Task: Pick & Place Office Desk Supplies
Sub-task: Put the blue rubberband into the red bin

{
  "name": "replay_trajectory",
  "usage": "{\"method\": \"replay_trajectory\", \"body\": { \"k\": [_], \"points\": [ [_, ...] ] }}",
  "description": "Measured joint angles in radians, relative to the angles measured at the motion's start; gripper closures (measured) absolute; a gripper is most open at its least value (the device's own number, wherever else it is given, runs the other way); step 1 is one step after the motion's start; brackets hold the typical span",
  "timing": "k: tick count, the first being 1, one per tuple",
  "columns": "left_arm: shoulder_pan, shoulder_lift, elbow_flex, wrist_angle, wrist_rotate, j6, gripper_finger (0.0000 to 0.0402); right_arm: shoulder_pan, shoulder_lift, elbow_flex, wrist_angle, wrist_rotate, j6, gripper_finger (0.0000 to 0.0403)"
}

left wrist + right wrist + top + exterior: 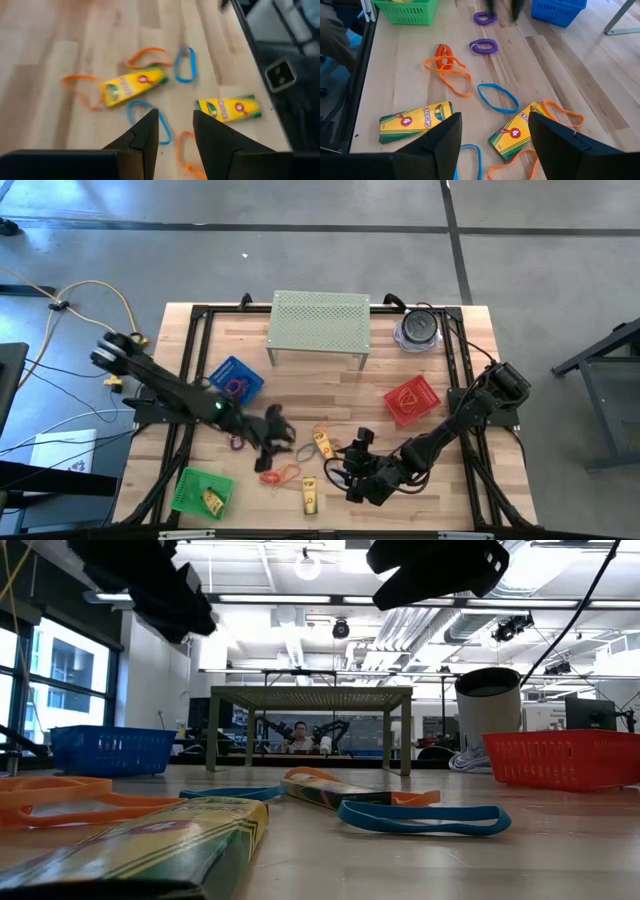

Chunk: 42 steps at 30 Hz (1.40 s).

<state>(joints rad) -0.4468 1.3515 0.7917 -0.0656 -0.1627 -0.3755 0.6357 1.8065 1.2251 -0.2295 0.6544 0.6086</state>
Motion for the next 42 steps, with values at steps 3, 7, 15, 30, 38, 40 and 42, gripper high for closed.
{"method": "replay_trajectory", "body": {
  "k": [3, 7, 15, 30, 38, 40, 42],
  "points": [
    [-0.037, 0.104, -0.001, 0.087, -0.041, 0.053, 0.0287, 0.001, 0.0, 0.0, -0.002, 0.0, 0.001, 0.0185],
    [-0.05, 0.228, -0.001, 0.163, -0.161, 0.091, 0.0287, 0.003, 0.0, 0.0, -0.002, -0.002, 0.001, 0.0185],
    [-0.039, 0.323, 0.002, 0.24, -0.199, 0.087, 0.0287, 0.006, 0.0, 0.0, -0.012, -0.002, 0.001, 0.0185],
    [-0.031, 0.363, 0.0, 0.214, -0.18, -0.048, 0.0287, 0.006, 0.0, 0.0, -0.006, -0.003, 0.0, 0.0185],
    [-0.013, 0.405, 0.0, 0.205, -0.16, -0.109, 0.0287, 0.006, 0.0, 0.0, -0.004, -0.003, -0.001, 0.0185],
    [0.0, 0.425, 0.002, 0.209, -0.143, -0.137, 0.0286, 0.006, 0.0, 0.0, -0.005, -0.003, -0.002, 0.0185],
    [0.014, 0.452, 0.003, 0.215, -0.119, -0.174, 0.0286, 0.006, 0.0, 0.0, -0.004, -0.003, -0.002, 0.0185]
  ]
}}
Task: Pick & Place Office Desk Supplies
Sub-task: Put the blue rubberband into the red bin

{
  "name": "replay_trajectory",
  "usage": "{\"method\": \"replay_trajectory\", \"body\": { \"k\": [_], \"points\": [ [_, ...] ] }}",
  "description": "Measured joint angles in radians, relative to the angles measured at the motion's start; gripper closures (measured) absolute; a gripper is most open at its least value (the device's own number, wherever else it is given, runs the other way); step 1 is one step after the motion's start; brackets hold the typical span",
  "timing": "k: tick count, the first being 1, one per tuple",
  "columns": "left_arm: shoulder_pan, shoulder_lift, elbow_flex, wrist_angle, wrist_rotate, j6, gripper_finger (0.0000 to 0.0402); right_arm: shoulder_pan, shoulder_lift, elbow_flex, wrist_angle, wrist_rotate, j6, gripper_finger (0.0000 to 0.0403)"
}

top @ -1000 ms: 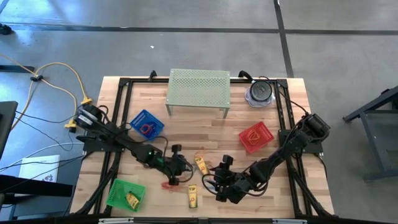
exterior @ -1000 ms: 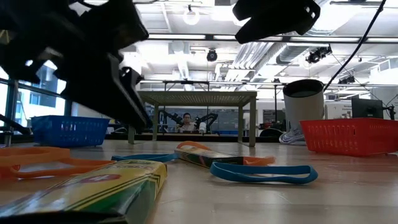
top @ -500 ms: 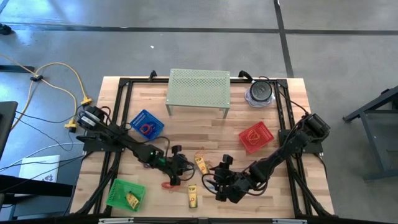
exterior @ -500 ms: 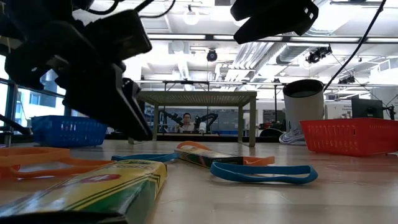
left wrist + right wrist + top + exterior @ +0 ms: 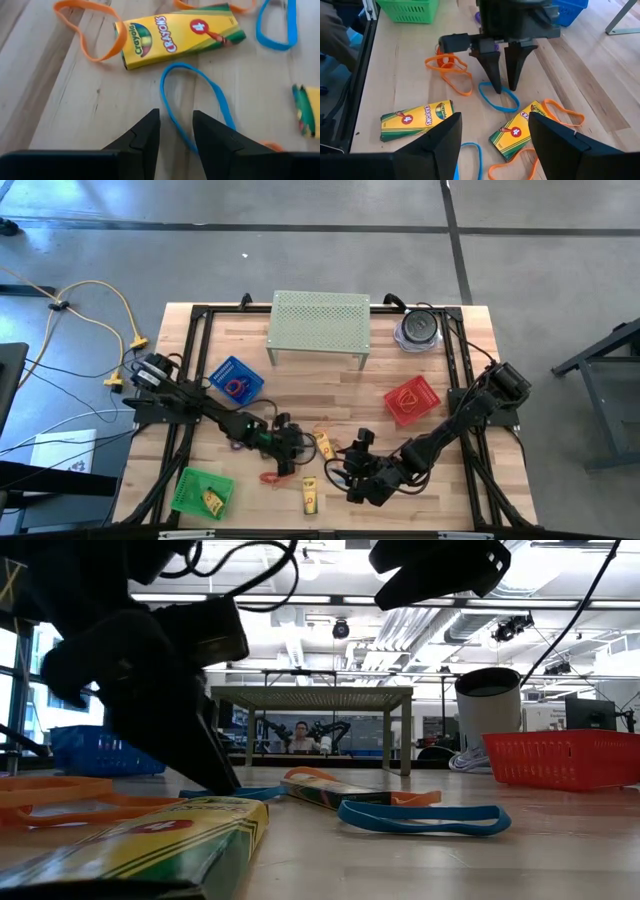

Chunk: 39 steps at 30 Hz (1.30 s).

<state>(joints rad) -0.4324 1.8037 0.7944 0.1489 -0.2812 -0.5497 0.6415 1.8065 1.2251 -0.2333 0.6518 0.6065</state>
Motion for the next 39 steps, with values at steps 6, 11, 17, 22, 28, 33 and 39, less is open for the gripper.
{"method": "replay_trajectory", "body": {
  "k": [6, 11, 17, 22, 28, 33, 39],
  "points": [
    [0.004, 0.049, 0.002, -0.01, 0.0, -0.023, 0.0315, 0.0, 0.0, 0.0, 0.0, 0.0, 0.0, 0.0185],
    [-0.006, 0.052, 0.0, -0.015, -0.032, 0.039, 0.0389, -0.001, 0.0, 0.0, 0.0, 0.003, 0.0, 0.0185],
    [-0.016, 0.055, 0.0, -0.019, -0.067, 0.056, 0.0399, -0.001, 0.0, 0.0, 0.0, 0.003, 0.0, 0.0185],
    [-0.03, 0.011, -0.001, -0.024, -0.092, 0.071, 0.04, -0.001, 0.0, 0.0, -0.001, 0.003, 0.0, 0.0185],
    [-0.068, -0.071, -0.002, -0.073, -0.188, 0.134, 0.0401, -0.001, 0.0, 0.0, -0.002, 0.003, 0.0, 0.0185],
    [-0.074, -0.119, 0.004, -0.088, -0.213, 0.139, 0.0401, -0.001, 0.0, 0.0, -0.002, 0.003, 0.002, 0.0185],
    [-0.082, -0.165, 0.063, -0.078, -0.221, 0.226, 0.0401, -0.003, 0.0, 0.0, 0.004, 0.003, 0.001, 0.0185]
  ]
}}
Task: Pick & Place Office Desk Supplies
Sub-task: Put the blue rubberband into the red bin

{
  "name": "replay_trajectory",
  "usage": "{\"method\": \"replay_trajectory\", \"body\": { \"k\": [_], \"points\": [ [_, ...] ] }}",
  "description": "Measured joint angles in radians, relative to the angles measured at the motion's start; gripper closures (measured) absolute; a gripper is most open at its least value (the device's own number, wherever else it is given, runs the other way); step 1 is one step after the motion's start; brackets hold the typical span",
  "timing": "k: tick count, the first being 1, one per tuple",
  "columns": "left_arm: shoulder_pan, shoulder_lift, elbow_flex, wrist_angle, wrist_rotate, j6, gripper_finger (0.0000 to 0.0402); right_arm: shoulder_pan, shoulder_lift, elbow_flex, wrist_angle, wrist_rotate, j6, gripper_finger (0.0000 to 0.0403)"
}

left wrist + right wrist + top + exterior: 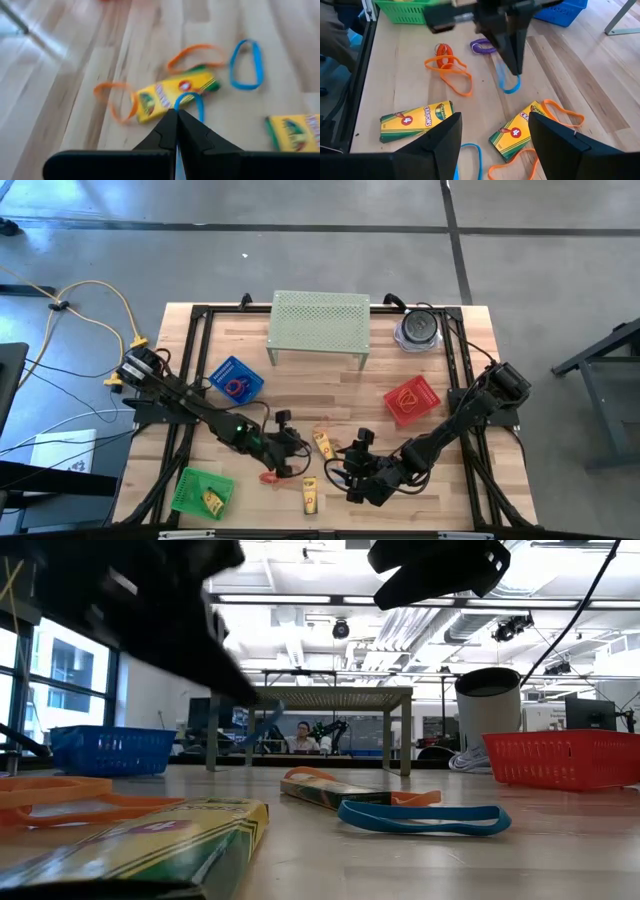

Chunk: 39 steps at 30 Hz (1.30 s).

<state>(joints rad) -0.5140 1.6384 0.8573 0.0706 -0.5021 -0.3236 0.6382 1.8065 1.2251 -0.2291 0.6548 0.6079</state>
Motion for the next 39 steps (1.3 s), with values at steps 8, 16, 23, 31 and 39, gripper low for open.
{"method": "replay_trajectory", "body": {
  "k": [8, 16, 23, 31, 39],
  "points": [
    [-0.006, -0.004, 0.122, 0.005, 0.0, 0.099, 0.0401, -0.018, 0.0, 0.0, 0.032, 0.0, -0.007, 0.0185],
    [-0.006, -0.003, 0.142, 0.002, 0.0, 0.133, 0.0401, -0.044, 0.0, 0.0, 0.053, 0.0, -0.003, 0.0185],
    [-0.006, -0.003, 0.142, 0.004, 0.0, 0.136, 0.0401, -0.057, 0.064, 0.0, 0.197, -0.018, -0.083, 0.0185],
    [-0.006, -0.003, 0.142, 0.005, -0.001, 0.144, 0.0401, -0.07, 0.069, 0.0, 0.208, 0.011, -0.052, 0.0185],
    [-0.006, -0.003, 0.143, 0.005, -0.001, 0.145, 0.0401, -0.076, 0.069, 0.0, 0.114, 0.035, 0.089, 0.0185]
  ]
}}
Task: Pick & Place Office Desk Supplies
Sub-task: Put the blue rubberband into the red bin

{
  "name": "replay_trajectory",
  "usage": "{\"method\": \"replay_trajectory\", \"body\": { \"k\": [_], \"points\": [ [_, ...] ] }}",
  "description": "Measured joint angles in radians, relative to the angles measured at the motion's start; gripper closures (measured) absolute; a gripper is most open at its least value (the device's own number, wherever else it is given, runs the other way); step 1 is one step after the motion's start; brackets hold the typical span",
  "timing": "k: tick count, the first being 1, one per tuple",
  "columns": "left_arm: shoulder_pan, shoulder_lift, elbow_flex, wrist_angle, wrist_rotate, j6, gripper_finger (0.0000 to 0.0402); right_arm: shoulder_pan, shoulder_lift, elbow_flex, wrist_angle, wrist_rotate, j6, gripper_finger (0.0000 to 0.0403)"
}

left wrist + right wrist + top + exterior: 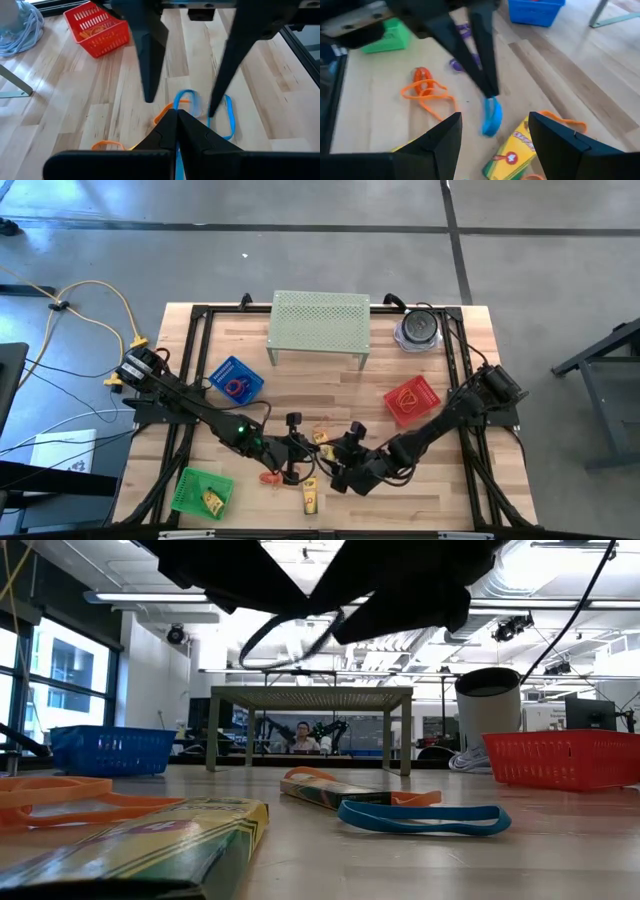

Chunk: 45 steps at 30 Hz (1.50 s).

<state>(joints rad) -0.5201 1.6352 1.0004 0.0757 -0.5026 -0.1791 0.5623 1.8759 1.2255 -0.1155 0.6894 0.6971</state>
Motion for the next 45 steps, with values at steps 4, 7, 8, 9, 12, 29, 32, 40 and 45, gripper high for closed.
{"method": "replay_trajectory", "body": {
  "k": [4, 7, 8, 9, 12, 29, 32, 40, 45],
  "points": [
    [0.0, 0.0, 0.0, 0.0, 0.0, 0.0, 0.0401, 0.0, 0.0, 0.0, -0.001, 0.021, 0.007, 0.0185],
    [0.0, 0.0, 0.0, 0.008, 0.0, 0.0, 0.0401, -0.007, 0.007, 0.0, 0.006, 0.025, 0.007, 0.0186],
    [0.0, 0.0, 0.0, 0.011, 0.0, 0.001, 0.0401, -0.008, 0.015, 0.0, 0.017, 0.022, 0.007, 0.0186],
    [0.0, 0.0, 0.0, 0.012, 0.0, 0.005, 0.0401, -0.009, 0.025, 0.0, 0.022, 0.019, 0.006, 0.0186],
    [0.0, 0.0, 0.0, 0.015, 0.0, 0.016, 0.0401, -0.017, 0.059, 0.0, 0.06, 0.008, -0.006, 0.0186],
    [0.0, 0.0, 0.0, 0.015, 0.0, 0.015, 0.0401, -0.022, 0.063, 0.0, 0.083, -0.008, -0.046, 0.0307],
    [0.0, 0.0, 0.0, 0.015, 0.0, 0.015, 0.0401, -0.022, 0.063, 0.0, 0.083, -0.009, -0.051, 0.0374],
    [0.0, 0.0, 0.0, 0.015, 0.0, 0.019, 0.0401, -0.022, 0.063, 0.0, 0.089, -0.018, -0.073, 0.04],
    [-0.002, 0.0, 0.0, 0.012, 0.003, 0.059, 0.0395, -0.022, 0.063, 0.0, 0.089, -0.019, -0.073, 0.04]
  ]
}}
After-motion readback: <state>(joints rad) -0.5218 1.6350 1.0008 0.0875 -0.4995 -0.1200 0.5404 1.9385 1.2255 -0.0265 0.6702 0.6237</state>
